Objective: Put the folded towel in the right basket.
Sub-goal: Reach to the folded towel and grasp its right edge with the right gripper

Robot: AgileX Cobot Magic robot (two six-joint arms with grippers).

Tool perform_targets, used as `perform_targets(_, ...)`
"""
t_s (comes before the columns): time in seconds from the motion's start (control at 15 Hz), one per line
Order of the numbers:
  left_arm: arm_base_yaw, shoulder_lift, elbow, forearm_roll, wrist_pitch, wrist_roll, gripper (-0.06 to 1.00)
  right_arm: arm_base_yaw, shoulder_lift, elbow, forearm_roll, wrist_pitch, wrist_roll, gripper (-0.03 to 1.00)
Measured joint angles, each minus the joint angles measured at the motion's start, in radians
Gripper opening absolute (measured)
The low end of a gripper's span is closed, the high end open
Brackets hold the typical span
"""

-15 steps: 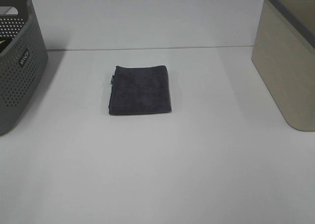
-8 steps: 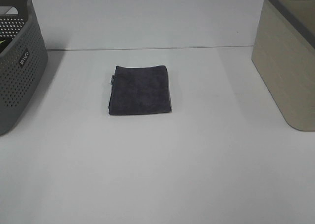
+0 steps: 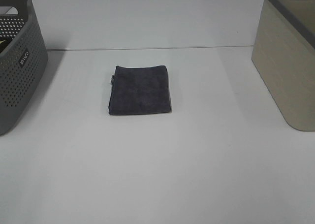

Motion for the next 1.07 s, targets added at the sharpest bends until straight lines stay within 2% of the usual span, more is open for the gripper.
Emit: perform_targets(1.07, 0.0, 0.0, 0.0, 0.0, 0.0, 0.0, 0.98, 0.0, 0.018, -0.009, 0.0, -0.012, 0.0, 0.63)
